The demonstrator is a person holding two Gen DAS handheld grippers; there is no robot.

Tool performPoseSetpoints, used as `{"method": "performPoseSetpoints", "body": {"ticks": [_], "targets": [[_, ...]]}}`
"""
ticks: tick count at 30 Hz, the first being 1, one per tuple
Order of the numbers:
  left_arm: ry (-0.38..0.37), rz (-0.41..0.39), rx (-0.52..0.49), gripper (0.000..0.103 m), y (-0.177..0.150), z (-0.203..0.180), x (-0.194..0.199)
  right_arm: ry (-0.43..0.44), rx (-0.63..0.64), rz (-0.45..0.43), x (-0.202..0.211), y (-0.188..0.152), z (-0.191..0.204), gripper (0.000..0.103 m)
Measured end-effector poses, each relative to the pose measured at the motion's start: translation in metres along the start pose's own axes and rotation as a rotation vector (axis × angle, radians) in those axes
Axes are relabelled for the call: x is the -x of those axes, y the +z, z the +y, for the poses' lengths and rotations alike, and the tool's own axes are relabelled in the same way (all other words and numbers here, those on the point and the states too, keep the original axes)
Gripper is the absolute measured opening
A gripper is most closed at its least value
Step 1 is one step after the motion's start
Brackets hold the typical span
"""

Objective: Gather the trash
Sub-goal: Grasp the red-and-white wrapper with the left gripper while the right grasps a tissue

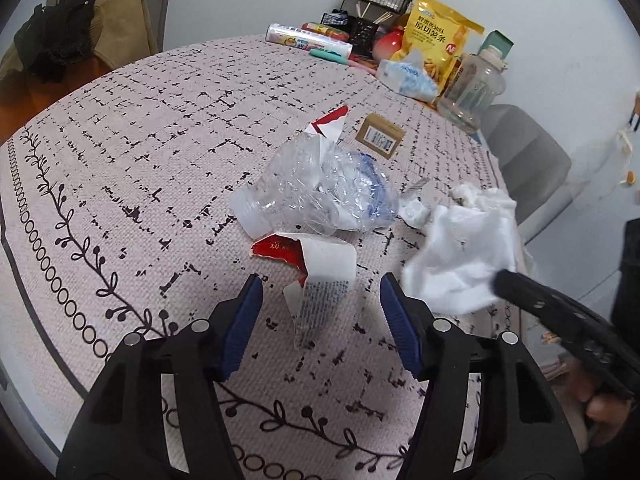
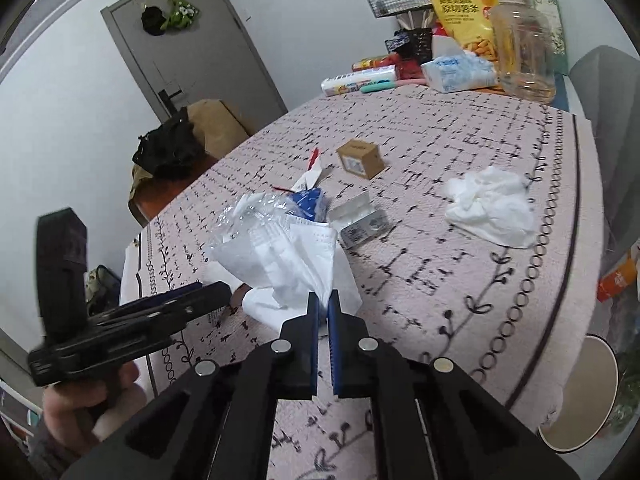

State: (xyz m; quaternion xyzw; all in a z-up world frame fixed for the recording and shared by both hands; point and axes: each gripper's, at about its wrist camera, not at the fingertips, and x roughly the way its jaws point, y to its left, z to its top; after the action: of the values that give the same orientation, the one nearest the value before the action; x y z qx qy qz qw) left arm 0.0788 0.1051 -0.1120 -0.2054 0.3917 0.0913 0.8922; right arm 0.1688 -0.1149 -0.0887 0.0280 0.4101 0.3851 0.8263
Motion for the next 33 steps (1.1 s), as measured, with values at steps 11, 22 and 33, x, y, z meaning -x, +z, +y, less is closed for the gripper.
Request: {"method": "performPoseSetpoints", "body": {"ticks": [11,22,33], "targets": [[0.053,0.007,-0.002,0.036,0.006,-0.006,-0.008,-0.027,-0.029,-0.013,0.017,-0.001,-0.022,0.005],[-0.01,-0.082,-0.036,0.036,0.007,-0.026,0.043,-0.033,-0.013,-0.058,0.04,0.003,-0.012,0.005],[-0.074,-0.124,-0.088,0.036,0.021,-0.062,0.055,-0.077,-0.038,-0.118,0.073,0.005,-0.029,0.005]]}}
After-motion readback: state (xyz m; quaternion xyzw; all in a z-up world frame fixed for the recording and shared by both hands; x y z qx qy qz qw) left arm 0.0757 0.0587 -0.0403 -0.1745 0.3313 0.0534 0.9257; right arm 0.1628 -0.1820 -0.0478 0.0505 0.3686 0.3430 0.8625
